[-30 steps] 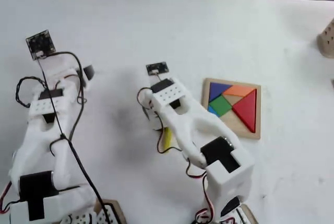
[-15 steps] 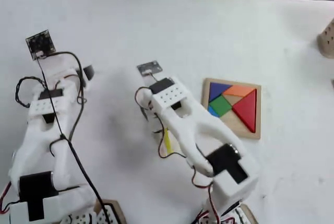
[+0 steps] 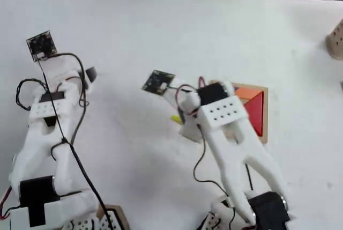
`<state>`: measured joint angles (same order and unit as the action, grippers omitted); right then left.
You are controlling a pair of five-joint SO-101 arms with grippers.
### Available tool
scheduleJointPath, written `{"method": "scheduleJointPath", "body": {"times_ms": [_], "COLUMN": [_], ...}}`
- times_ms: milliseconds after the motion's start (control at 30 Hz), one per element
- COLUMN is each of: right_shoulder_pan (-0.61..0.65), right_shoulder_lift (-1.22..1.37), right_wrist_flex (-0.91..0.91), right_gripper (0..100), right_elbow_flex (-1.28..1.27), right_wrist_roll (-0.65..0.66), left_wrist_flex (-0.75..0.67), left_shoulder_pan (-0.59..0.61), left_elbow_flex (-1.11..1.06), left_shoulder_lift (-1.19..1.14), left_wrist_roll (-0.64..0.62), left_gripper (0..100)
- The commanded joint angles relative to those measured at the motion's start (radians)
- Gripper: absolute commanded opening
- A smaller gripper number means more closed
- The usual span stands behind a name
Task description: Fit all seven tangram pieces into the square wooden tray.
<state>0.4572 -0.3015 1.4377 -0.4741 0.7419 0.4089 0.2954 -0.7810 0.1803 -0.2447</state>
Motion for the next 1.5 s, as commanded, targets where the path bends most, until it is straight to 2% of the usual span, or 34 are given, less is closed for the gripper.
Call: {"method": "scheduleJointPath", "body": {"times_ms": [0, 167, 300, 433, 600, 900, 1067, 1200, 1300, 1367, 1467], "right_shoulder_pan": [-0.153, -0.271, -0.334, -0.384, -0.414, -0.418, -0.469, -0.513, -0.522, -0.524, -0.524], "right_shoulder_lift": [-0.09, -0.068, -0.024, 0.012, 0.076, 0.209, 0.239, 0.272, 0.302, 0.321, 0.335], "right_wrist_flex": [-0.002, -0.061, -0.019, -0.035, -0.099, -0.128, -0.191, -0.219, -0.243, -0.266, -0.282], "right_gripper": [1.8, 1.8, 1.8, 1.8, 1.8, 1.8, 2.2, 2.2, 2.2, 5.2, 14.9], "right_elbow_flex": [0.011, 0.029, 0.031, 0.032, 0.032, 0.032, 0.032, 0.032, 0.032, 0.032, 0.032], "right_wrist_roll": [0.318, 0.598, 0.83, 0.974, 1.034, 1.037, 1.04, 1.125, 1.134, 1.131, 1.128], "left_wrist_flex": [-0.029, -0.029, -0.029, -0.029, -0.029, -0.029, -0.028, -0.028, -0.029, -0.029, -0.029], "left_shoulder_pan": [-0.013, -0.013, -0.013, -0.013, -0.013, -0.008, -0.008, -0.008, -0.008, -0.01, -0.01], "left_elbow_flex": [0.008, 0.008, 0.006, 0.005, 0.005, 0.005, 0.005, 0.005, 0.005, 0.005, 0.005], "left_shoulder_lift": [0.002, 0.002, 0.002, 0.002, 0.002, 0.002, 0.002, 0.002, 0.002, 0.002, 0.002], "left_wrist_roll": [0.006, 0.006, 0.006, 0.006, 0.006, 0.006, 0.006, 0.006, 0.006, 0.006, 0.006], "left_gripper": [27, 27, 27, 27, 27, 27, 27, 27, 27, 27, 27]}}
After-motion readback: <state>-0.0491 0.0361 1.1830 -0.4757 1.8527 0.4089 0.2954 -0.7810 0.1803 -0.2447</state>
